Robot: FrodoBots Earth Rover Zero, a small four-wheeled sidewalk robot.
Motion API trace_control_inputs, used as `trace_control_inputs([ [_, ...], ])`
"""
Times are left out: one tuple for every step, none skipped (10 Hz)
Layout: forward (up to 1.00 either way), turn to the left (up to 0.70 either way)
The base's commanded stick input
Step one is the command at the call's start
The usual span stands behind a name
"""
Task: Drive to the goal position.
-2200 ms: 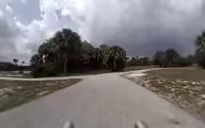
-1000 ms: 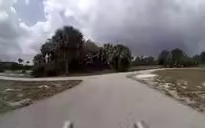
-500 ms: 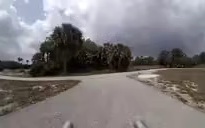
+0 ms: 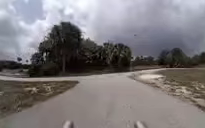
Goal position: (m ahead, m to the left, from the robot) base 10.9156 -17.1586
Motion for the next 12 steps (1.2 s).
trace_control_inputs([
  [0.85,0.0],
  [0.85,0.0],
  [0.85,0.0],
  [0.85,0.0],
  [0.85,0.0],
  [0.85,0.0],
  [0.85,0.0],
  [0.85,0.0],
  [0.85,0.0],
  [0.85,0.0],
  [0.85,0.0],
  [0.85,0.0],
])
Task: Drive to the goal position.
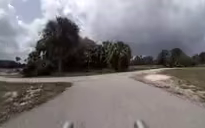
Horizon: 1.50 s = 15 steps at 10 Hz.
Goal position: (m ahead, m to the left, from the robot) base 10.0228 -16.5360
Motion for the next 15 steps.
trace_control_inputs([
  [0.85,0.0],
  [0.85,0.0],
  [0.85,0.0],
  [0.85,0.0],
  [0.85,0.0],
  [0.85,0.0],
  [0.85,0.0],
  [0.85,0.0],
  [0.85,0.0],
  [0.85,0.0],
  [0.85,0.0],
  [0.85,0.0],
  [0.85,0.0],
  [0.85,0.0],
  [0.85,0.0],
])
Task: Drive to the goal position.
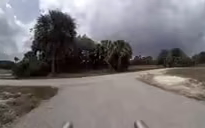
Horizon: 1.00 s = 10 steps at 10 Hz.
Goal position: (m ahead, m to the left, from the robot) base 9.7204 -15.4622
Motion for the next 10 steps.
trace_control_inputs([
  [0.85,0.0],
  [0.85,0.0],
  [0.85,0.0],
  [0.85,0.0],
  [0.85,0.0],
  [0.85,0.0],
  [0.85,0.0],
  [0.85,0.0],
  [0.85,0.0],
  [0.85,0.0],
])
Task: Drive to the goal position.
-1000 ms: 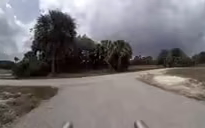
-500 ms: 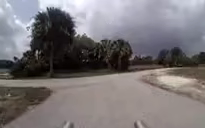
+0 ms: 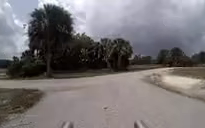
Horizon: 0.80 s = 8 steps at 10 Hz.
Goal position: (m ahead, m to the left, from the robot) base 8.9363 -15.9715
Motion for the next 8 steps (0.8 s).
trace_control_inputs([
  [0.85,0.0],
  [0.85,0.0],
  [0.85,0.0],
  [0.85,0.0],
  [0.85,0.0],
  [0.85,0.0],
  [0.85,0.0],
  [0.85,0.0],
])
